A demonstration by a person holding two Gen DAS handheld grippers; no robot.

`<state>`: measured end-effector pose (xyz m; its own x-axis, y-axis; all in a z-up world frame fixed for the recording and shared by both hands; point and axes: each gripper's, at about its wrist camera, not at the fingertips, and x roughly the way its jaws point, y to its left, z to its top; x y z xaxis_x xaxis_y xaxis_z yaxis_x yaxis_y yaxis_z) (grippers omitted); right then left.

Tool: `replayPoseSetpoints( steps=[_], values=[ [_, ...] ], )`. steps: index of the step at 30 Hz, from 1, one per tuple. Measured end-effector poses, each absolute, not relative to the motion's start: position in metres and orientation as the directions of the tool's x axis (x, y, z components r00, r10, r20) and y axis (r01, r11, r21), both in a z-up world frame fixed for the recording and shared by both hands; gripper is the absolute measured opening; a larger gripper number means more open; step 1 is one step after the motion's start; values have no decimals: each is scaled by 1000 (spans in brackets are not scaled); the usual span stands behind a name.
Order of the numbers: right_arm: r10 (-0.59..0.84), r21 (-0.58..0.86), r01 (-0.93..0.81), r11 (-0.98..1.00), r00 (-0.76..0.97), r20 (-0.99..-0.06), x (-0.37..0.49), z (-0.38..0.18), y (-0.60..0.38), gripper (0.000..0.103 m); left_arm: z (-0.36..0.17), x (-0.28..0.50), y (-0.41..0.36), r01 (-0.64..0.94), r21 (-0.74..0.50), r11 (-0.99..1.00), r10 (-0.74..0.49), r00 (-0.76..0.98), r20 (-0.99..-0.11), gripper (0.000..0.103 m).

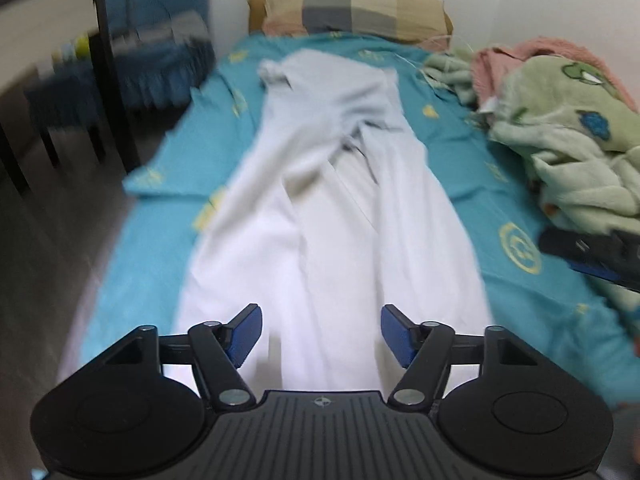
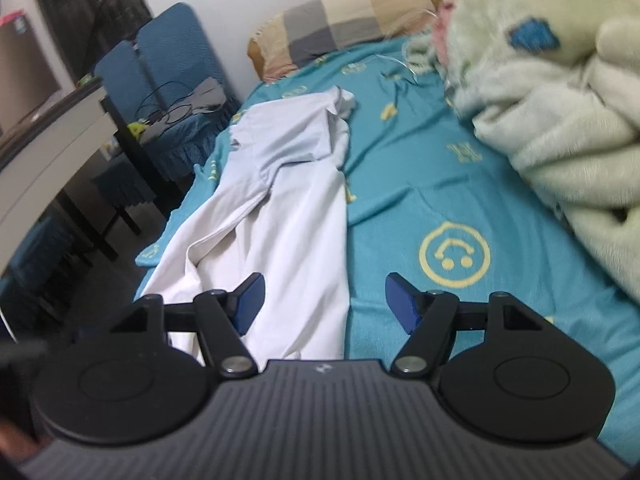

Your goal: Fold clothes

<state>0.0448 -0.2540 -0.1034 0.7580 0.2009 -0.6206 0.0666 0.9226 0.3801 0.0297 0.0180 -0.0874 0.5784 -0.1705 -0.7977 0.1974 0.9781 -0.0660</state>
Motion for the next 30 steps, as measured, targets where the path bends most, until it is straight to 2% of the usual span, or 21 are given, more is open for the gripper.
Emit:
replayPoseSetpoints(
  steps=[5, 7, 11, 14, 15, 16, 20, 25, 27, 30],
  values=[
    [231, 436, 91, 895, 743, -629, 52, -112, -261, 69, -115, 37, 4, 217, 13, 976, -92, 464, -881, 51],
    [235, 443, 101, 891, 732, -639, 55, -116, -262, 69, -128, 43, 6, 202, 10, 979, -73, 399, -914, 39],
    [243, 462, 122, 878, 719, -651, 60, -123, -265, 69, -137, 49, 19, 134, -4, 991, -52, 352, -935, 39],
    [245, 471, 133, 872, 713, -656, 62, -127, -266, 69, -136, 47, 27, 111, -7, 994, -45, 348, -936, 18],
    [246, 472, 135, 871, 712, -657, 63, -128, -267, 69, -135, 47, 29, 109, -13, 994, -51, 348, -936, 5],
    [248, 474, 136, 870, 711, -658, 63, -128, -267, 69, -134, 46, 30, 109, -17, 994, -54, 350, -935, 3],
    [253, 479, 141, 866, 704, -664, 64, -131, -269, 69, -115, 38, 31, 151, -30, 988, -86, 379, -921, 2],
    [258, 492, 152, 857, 700, -666, 64, -133, -272, 69, -75, 9, 23, 294, -81, 952, -197, 390, -899, 2],
    [262, 490, 149, 859, 695, -670, 65, -134, -271, 69, -72, -3, 12, 356, -98, 929, -233, 361, -903, 2],
    [268, 475, 141, 868, 673, -690, 67, -138, -267, 69, -89, -3, 7, 369, -134, 920, -259, 312, -914, 2]
  ],
)
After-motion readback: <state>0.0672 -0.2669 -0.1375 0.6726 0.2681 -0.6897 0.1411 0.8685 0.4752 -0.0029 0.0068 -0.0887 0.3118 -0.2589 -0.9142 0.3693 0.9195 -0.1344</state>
